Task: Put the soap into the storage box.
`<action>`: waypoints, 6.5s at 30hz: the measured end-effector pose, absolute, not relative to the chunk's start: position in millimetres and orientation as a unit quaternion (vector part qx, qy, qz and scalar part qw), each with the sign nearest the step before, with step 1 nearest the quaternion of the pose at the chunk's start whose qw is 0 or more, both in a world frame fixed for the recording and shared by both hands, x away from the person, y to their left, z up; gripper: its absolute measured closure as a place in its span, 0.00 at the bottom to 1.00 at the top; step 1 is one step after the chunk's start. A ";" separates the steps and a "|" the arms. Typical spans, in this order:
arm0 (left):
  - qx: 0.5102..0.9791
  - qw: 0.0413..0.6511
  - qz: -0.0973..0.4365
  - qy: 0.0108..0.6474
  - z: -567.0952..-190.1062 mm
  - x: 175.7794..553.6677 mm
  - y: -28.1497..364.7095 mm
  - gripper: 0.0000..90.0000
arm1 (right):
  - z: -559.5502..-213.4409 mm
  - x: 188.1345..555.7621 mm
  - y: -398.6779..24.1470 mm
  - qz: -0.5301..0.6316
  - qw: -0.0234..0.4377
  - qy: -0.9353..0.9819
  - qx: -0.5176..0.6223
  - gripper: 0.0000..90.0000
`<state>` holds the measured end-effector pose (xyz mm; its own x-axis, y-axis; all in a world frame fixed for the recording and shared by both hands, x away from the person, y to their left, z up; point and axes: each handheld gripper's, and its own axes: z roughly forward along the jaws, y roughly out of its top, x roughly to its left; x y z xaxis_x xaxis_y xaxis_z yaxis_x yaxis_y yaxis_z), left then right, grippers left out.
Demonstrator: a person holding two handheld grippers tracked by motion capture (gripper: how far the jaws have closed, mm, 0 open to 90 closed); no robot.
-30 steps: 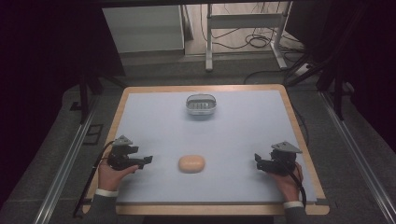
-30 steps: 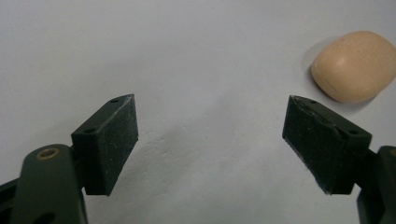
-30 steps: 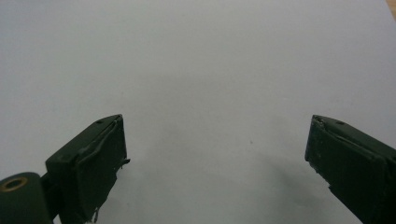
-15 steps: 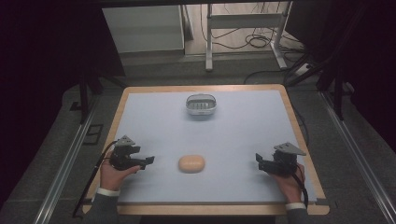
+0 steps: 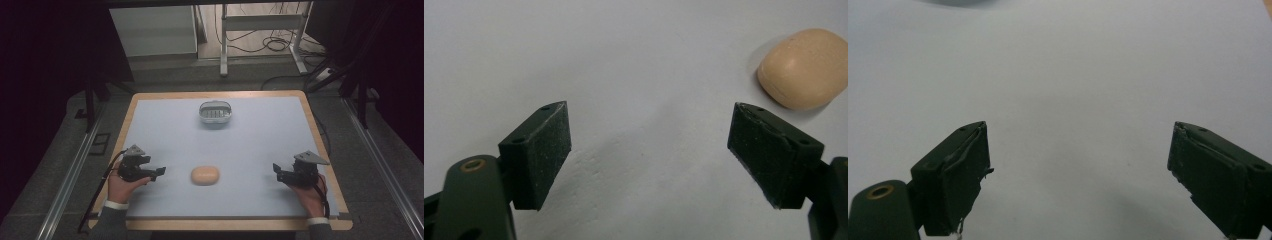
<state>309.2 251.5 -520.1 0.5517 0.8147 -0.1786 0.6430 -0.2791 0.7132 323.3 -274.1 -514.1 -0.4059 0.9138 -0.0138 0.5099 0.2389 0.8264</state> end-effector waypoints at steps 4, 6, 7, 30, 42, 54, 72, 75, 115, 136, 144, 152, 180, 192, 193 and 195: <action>0.793 0.386 0.110 0.458 -520.3 309.9 250.4 0.20 | -510.1 324.1 -266.8 0.396 0.246 0.755 0.461 0.11; 0.794 0.386 0.109 0.458 -520.2 310.1 249.8 0.20 | -507.4 324.9 -262.5 0.398 0.239 0.761 0.453 0.11; 0.794 0.387 0.108 0.457 -520.2 310.2 249.3 0.20 | -505.8 325.4 -260.1 0.398 0.238 0.763 0.450 0.11; 0.800 0.379 0.106 0.452 -521.3 310.4 246.4 0.19 | -484.0 338.3 -215.0 0.384 0.207 0.811 0.390 0.13; 0.803 0.377 0.104 0.450 -522.4 311.1 245.0 0.19 | -482.3 342.4 -173.6 0.366 0.171 0.850 0.337 0.15; 0.807 0.373 0.100 0.447 -524.5 312.3 243.6 0.19 | -487.4 342.6 -133.2 0.351 0.136 0.884 0.278 0.21; 0.808 0.371 0.097 0.447 -525.8 313.1 243.4 0.19 | -497.0 343.5 -95.0 0.331 0.101 0.909 0.233 0.22; 0.808 0.370 0.097 0.447 -526.0 313.2 243.4 0.19 | -497.0 343.5 -90.5 0.329 0.100 0.911 0.228 0.22; 0.809 0.369 0.095 0.448 -526.6 313.5 245.6 0.18 | -521.5 350.9 -40.4 0.268 0.059 0.950 0.150 0.28; 0.811 0.368 0.093 0.446 -528.0 314.3 244.6 0.19 | -521.3 351.2 -40.6 0.271 0.059 0.952 0.128 0.33; 0.811 0.367 0.092 0.447 -528.6 314.7 244.2 0.19 | -520.5 350.3 -40.8 0.273 0.071 0.951 0.130 0.35; 0.811 0.367 0.092 0.447 -529.2 315.0 243.9 0.19 | -520.1 350.3 -44.0 0.273 0.073 0.950 0.136 0.35; 0.814 0.363 0.087 0.445 -531.7 316.4 242.3 0.18 | -498.1 360.9 -68.6 0.302 0.092 0.934 0.167 0.35; 0.814 0.362 0.086 0.445 -532.2 316.7 242.0 0.18 | -491.0 369.3 -74.2 0.309 0.099 0.929 0.178 0.35; 0.814 0.362 0.086 0.445 -532.3 316.8 242.0 0.18 | -489.7 370.3 -74.5 0.310 0.101 0.929 0.178 0.35; 0.815 0.362 0.086 0.445 -532.3 316.8 242.1 0.18 | -487.6 372.1 -74.9 0.311 0.103 0.928 0.180 0.35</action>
